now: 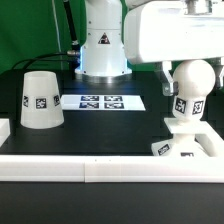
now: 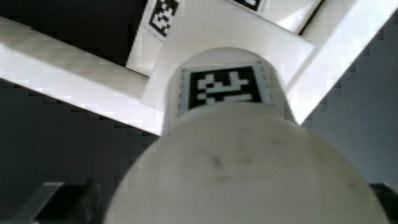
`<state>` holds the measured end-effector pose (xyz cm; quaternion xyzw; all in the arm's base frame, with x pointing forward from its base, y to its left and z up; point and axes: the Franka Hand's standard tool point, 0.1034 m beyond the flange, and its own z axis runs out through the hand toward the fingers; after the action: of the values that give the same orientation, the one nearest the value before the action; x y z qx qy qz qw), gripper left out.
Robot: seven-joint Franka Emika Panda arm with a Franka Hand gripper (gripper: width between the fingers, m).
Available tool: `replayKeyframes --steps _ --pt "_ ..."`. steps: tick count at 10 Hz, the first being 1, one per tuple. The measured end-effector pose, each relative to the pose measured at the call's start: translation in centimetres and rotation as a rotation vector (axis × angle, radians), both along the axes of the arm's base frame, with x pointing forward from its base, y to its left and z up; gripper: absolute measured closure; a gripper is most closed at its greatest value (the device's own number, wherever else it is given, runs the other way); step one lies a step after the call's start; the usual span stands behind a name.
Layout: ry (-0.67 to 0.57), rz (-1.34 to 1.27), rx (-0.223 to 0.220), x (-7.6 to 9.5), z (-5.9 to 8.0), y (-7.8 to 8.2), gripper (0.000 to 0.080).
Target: Assemble lamp
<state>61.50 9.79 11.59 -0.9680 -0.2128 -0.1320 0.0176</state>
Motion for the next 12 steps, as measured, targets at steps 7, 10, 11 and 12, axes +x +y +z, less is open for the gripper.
replayKeyframes --steps 7,10,11,12 --pt "0.02 -0.009 -0.002 -0.4 1.3 -0.1 0.0101" --pt "0.026 -0.008 -0.003 0.1 1.1 -0.3 0.0101" --pt "0.035 -0.008 -0.004 -0.1 1.0 -0.3 0.0101" --pt "0.06 -0.007 -0.007 -0.5 0.6 -0.3 0.0101"
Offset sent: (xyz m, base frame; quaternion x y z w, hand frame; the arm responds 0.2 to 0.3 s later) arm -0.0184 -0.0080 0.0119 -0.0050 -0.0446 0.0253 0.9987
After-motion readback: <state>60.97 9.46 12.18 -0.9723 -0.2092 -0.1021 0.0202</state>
